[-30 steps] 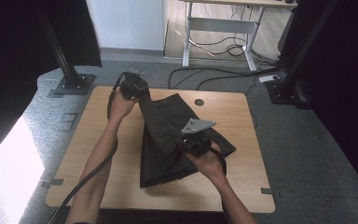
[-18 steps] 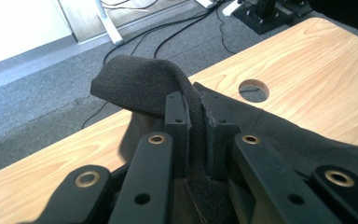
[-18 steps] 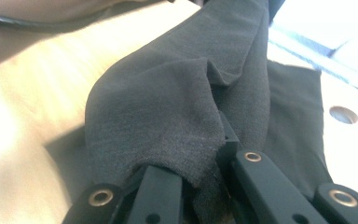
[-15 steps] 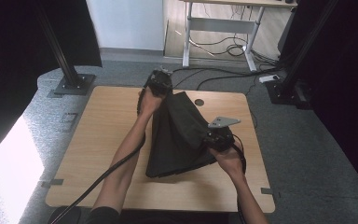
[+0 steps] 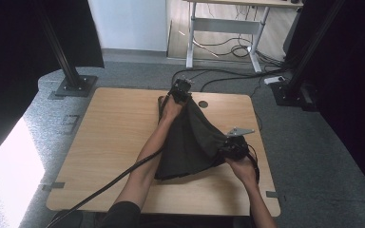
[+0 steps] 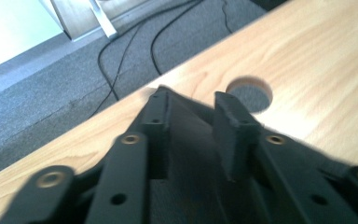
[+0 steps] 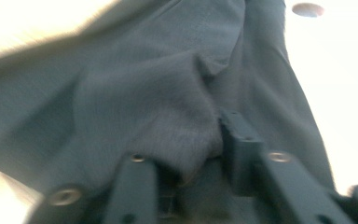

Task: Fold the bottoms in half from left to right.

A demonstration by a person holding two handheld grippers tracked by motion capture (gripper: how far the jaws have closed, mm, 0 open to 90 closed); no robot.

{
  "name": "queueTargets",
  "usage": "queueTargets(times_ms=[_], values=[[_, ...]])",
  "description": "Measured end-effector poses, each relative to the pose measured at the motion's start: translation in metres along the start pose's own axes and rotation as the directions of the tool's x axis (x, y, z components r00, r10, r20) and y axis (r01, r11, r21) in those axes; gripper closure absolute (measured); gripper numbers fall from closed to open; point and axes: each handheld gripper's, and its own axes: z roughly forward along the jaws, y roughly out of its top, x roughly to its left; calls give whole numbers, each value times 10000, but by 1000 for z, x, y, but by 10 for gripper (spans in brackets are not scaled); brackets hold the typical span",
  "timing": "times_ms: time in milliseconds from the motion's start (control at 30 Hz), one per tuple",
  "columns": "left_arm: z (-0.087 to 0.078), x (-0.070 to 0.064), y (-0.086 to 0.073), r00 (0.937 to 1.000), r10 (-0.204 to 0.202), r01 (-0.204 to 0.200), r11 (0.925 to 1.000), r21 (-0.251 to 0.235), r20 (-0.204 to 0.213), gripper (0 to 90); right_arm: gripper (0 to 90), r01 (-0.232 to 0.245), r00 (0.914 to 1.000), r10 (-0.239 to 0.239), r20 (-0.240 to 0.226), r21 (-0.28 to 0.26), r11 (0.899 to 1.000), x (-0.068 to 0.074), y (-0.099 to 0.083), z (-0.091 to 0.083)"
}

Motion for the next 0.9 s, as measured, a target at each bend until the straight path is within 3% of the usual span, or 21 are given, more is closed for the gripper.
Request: queueTargets(times_ms=[167,267,367,467,600,800,900], values=[[-16,-1,2,9997,145,-141,9996,-239,177,535,542,-438,9974,421,588,289,9986,-17,-20,-9],[-30,1,-2,9979,171,-149,9993,-357,618,476,498,-594,9952,567,801,310,9978,-23,-29,-18],[-48,4,-11,9917,60,-10,9992,-389,1284,385,469,-574,9938,532,977,402,9975,-24,-34,-28],[-67,4,-22,9884,146,-71,9987,-502,1509,294,441,-460,9925,402,1158,482,9978,-24,-38,-40],[-92,1,-47,9790,93,-11,9992,-403,2036,185,417,-514,9910,467,1253,344,9981,-22,-36,-53],[-123,-24,-95,9757,1003,-977,9950,-228,1946,71,354,-264,9971,251,720,176,9995,-5,-16,-52],[-134,-43,-121,9678,1324,-1349,9909,-30,2140,0,309,-53,9993,50,372,74,10000,8,-4,-39]])
